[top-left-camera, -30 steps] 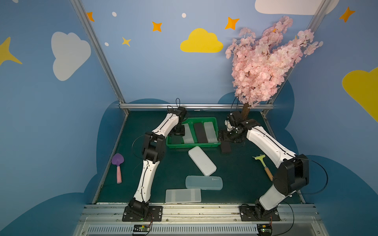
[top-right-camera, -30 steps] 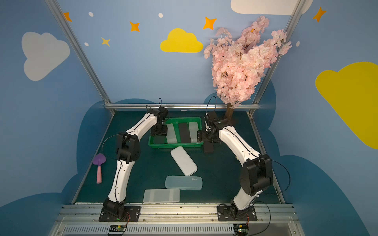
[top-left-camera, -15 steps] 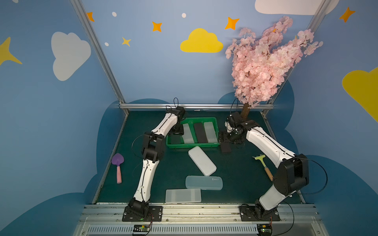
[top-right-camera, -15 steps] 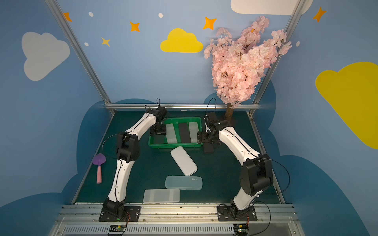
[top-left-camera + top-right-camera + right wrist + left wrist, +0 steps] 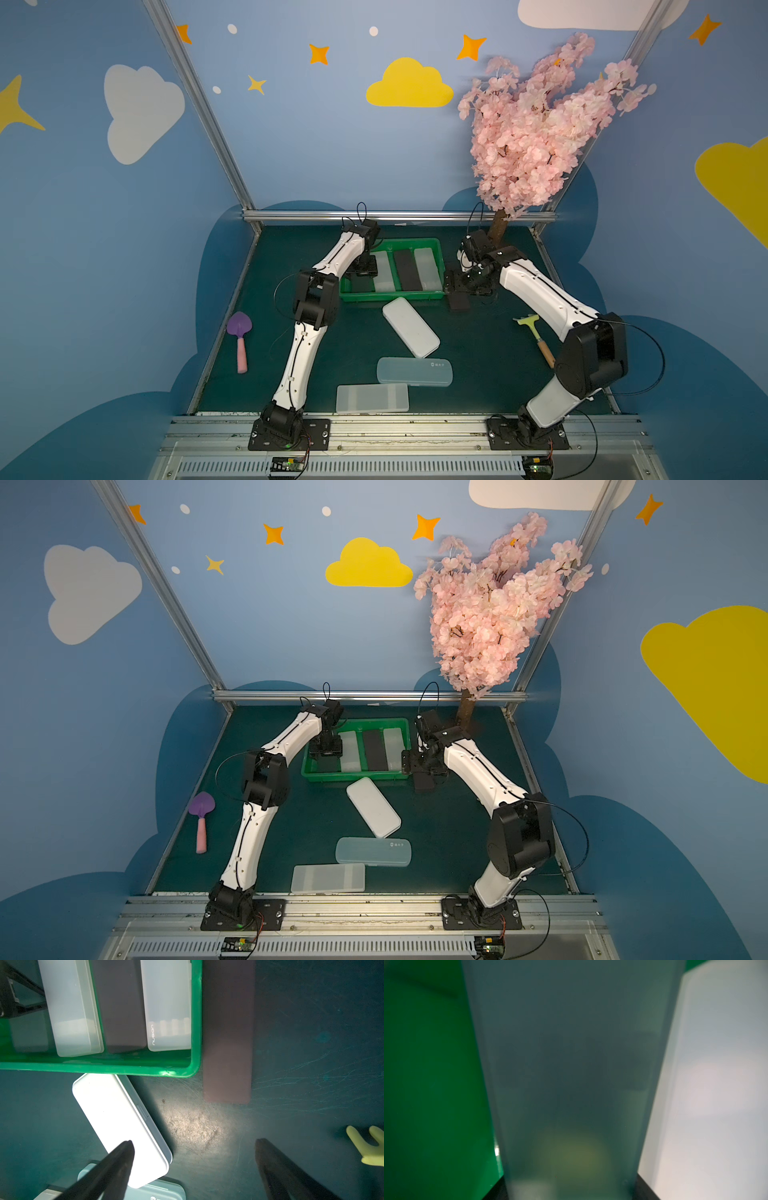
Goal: Put the pencil case into the storage box
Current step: Place the pencil case at the storage box.
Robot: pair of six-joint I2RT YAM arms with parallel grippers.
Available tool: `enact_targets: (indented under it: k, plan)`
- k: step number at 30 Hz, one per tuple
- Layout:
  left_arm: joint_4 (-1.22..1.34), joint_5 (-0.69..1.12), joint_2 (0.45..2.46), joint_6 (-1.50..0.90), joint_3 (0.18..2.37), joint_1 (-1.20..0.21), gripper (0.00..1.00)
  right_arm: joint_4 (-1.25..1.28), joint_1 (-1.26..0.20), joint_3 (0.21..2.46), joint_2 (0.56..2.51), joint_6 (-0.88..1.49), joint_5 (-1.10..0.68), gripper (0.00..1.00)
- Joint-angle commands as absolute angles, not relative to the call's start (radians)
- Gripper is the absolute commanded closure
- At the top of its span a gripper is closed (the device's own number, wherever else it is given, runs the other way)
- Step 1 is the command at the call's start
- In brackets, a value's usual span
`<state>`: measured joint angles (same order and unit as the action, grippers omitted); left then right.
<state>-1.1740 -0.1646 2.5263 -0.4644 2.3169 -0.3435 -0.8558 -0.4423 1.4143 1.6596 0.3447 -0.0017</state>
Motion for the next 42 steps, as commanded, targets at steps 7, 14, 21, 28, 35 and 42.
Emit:
enact_targets:
  k: [7,14,21,28,35,42]
  plan:
    - [-1.193,-0.189,2.519,-0.447,2.330,-0.359,0.38,-0.863,-0.447,1.393,1.608,0.360,0.006,0.05]
    - [-1.192,-0.233,2.479,-0.427,2.280,-0.325,0.33,-0.863,-0.448,1.381,1.596,0.369,0.011,0.05]
    - [-1.183,-0.209,2.483,-0.423,2.277,-0.323,0.25,-0.870,-0.462,1.368,1.587,0.368,0.019,0.03]
    - [-1.159,-0.130,2.493,-0.423,2.274,-0.336,0.19,-0.874,-0.479,1.351,1.576,0.379,0.031,0.03]
    - [-1.149,-0.096,2.486,-0.433,2.268,-0.342,0.13,-0.879,-0.489,1.342,1.564,0.395,0.047,0.03]
    - [-1.149,-0.121,2.441,-0.409,2.248,-0.340,0.06,-0.890,-0.503,1.335,1.553,0.399,0.068,0.02]
